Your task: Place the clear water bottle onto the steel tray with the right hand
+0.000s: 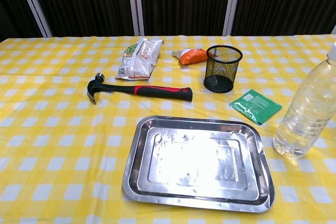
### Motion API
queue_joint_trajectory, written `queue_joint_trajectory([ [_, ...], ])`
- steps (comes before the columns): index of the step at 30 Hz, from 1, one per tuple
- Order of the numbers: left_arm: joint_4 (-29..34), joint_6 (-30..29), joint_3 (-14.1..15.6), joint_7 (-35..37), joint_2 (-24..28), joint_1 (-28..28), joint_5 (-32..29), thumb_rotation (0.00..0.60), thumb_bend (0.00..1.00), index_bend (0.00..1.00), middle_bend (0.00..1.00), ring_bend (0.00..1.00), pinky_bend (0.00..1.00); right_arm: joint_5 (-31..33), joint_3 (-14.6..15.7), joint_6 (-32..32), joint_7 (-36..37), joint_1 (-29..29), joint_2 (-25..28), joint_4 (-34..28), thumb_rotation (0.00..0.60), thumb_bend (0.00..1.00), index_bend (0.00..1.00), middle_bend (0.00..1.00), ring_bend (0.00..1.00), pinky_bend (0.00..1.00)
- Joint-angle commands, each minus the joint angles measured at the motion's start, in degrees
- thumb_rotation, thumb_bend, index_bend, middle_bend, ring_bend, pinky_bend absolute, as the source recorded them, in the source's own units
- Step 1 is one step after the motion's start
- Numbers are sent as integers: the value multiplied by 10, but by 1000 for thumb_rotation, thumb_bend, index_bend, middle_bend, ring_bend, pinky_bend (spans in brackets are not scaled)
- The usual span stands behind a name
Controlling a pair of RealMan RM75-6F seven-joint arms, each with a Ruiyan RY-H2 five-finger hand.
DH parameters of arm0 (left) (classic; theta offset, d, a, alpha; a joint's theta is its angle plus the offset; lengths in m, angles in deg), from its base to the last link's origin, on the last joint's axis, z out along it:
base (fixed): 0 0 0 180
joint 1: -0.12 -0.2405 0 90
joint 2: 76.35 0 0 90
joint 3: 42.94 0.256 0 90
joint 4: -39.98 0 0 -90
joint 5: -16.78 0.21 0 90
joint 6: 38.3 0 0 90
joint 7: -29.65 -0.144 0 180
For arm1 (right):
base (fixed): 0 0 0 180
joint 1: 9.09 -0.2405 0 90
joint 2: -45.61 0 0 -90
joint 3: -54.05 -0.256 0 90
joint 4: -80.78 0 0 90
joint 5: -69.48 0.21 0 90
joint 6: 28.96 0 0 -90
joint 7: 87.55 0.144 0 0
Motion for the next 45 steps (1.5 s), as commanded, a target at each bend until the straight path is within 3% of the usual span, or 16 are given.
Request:
queue_joint_trajectory([
  [1, 0, 7, 1, -5, -2, 2, -1, 600, 184, 62, 0, 0, 0, -9, -7, 4, 49, -15, -25, 16, 600, 233, 121, 114, 24, 0],
  [6, 2, 24, 3, -22, -7, 8, -5, 600, 184, 62, 0, 0, 0, -7, -17, 8, 115, -28, -48, 19, 600, 234, 121, 114, 23, 0],
  [13, 5, 29, 2, -31, -11, 10, -9, 600, 184, 62, 0, 0, 0, 21, -25, 61, 182, -55, -56, 8, 600, 233, 136, 114, 23, 0],
  [26, 4, 41, 1, -32, -13, 14, -16, 600, 184, 63, 0, 0, 0, 53, -36, 92, 183, -75, -98, 1, 600, 234, 172, 170, 29, 0],
  [31, 3, 45, 1, -33, -14, 16, -18, 600, 184, 63, 0, 0, 0, 65, -46, 81, 172, -76, -115, -9, 600, 234, 279, 294, 92, 0],
  [39, 4, 43, 1, -29, -12, 16, -18, 600, 184, 63, 0, 0, 0, 102, -65, 57, 132, -67, -139, -18, 600, 239, 532, 460, 205, 0],
  [45, 4, 44, 2, -30, -12, 17, -17, 600, 184, 63, 0, 0, 0, 123, -73, 49, 113, -63, -146, -27, 600, 293, 642, 534, 252, 0],
])
